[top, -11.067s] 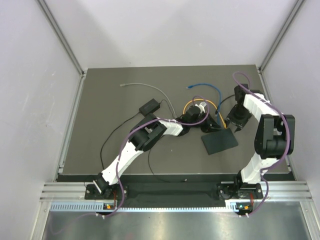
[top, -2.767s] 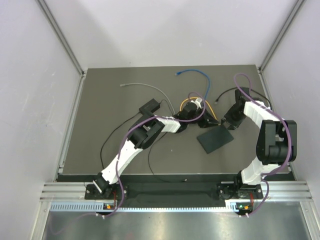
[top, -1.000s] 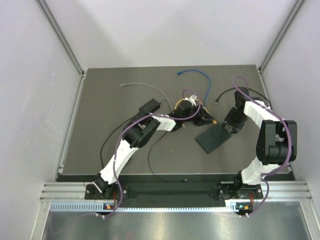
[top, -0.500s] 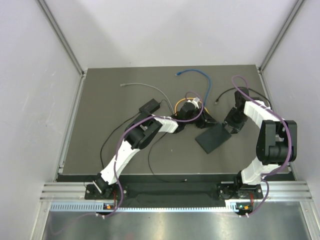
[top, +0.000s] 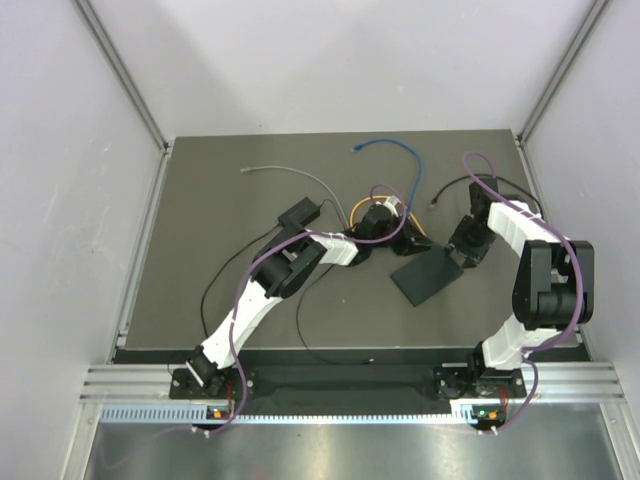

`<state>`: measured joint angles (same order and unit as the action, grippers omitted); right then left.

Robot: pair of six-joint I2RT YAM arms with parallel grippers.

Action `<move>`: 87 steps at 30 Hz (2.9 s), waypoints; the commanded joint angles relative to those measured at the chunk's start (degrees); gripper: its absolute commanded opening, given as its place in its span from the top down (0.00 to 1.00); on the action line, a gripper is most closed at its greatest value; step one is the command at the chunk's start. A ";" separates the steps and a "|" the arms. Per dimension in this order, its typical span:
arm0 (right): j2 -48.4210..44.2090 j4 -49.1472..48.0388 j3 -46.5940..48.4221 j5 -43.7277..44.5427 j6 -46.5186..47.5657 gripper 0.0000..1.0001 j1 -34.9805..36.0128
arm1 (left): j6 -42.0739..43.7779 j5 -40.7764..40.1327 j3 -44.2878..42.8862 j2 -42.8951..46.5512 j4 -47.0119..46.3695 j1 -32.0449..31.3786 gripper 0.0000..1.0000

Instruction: Pull the plug from the switch port

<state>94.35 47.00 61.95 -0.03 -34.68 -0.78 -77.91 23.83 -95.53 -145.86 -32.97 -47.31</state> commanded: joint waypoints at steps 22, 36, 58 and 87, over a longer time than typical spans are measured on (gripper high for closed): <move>3.48 1.26 8.98 6.19 -4.26 0.45 9.12 | -12.00 1.22 2.01 -3.47 -9.13 1.08 1.00; 6.64 -2.18 6.78 7.59 -4.08 0.52 10.00 | -5.24 0.33 0.25 -2.58 0.10 0.90 1.00; 7.69 -3.50 7.57 1.00 -9.70 0.54 5.96 | 3.29 -1.60 3.33 -0.30 2.92 1.17 1.00; 12.26 3.62 13.28 9.87 -9.19 0.54 4.56 | 10.67 -4.41 5.70 1.11 -3.07 0.90 1.00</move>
<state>104.90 49.87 74.50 6.20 -45.17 4.23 -73.60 21.54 -90.87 -145.38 -40.91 -46.94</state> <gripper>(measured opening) 0.460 0.186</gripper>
